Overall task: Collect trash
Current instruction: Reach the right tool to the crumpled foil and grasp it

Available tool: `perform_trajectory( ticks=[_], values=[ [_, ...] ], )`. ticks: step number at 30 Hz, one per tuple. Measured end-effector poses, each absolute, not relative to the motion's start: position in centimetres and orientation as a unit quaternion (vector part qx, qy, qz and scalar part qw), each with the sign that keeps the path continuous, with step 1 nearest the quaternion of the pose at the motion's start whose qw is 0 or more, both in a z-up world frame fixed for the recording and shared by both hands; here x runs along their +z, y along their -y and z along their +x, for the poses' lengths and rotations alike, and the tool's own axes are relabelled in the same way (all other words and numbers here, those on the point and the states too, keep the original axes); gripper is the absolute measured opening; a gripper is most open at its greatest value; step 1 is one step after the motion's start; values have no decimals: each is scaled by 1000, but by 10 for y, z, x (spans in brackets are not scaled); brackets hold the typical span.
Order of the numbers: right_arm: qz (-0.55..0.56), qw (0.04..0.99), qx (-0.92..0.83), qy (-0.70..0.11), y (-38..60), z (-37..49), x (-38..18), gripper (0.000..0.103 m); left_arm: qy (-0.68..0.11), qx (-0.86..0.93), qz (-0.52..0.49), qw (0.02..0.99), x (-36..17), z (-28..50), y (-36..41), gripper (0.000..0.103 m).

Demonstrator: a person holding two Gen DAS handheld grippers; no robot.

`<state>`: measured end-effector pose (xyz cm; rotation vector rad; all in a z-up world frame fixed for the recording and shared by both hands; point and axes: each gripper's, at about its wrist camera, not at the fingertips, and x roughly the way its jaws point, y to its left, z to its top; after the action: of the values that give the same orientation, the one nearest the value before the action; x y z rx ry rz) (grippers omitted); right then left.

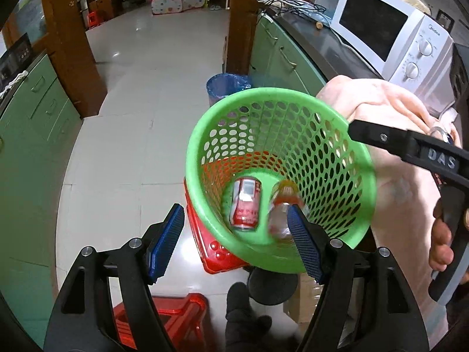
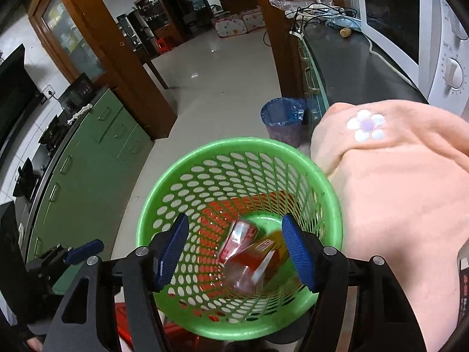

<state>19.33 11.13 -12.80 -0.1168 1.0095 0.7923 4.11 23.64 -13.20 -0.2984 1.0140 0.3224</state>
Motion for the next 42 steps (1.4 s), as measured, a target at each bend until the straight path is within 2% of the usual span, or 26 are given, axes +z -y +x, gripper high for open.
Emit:
perform_trajectory(
  ticks=[4, 11, 24, 31, 37, 39, 42],
  values=[
    [-55, 804, 365, -465, -94, 188, -120, 70, -480, 148, -141, 853, -129, 42, -232, 72],
    [-59, 824, 339, -449, -46, 178, -103, 74, -477, 130, -132, 859, -122, 46, -211, 72],
    [-52, 890, 201, -406, 97, 168, -67, 89, -480, 76, -107, 867, -111, 61, -156, 75],
    [-27, 904, 117, -409, 177, 179, -70, 89, -475, 49, -86, 875, -101, 70, -126, 75],
    [2, 894, 100, -436, 206, 190, -93, 89, -482, 38, -83, 872, -101, 75, -114, 76],
    [9, 889, 102, -446, 209, 194, -102, 83, -484, 36, -79, 871, -103, 75, -110, 76],
    [7, 887, 99, -450, 208, 198, -109, 82, -486, 32, -75, 870, -104, 77, -105, 76]
  ],
)
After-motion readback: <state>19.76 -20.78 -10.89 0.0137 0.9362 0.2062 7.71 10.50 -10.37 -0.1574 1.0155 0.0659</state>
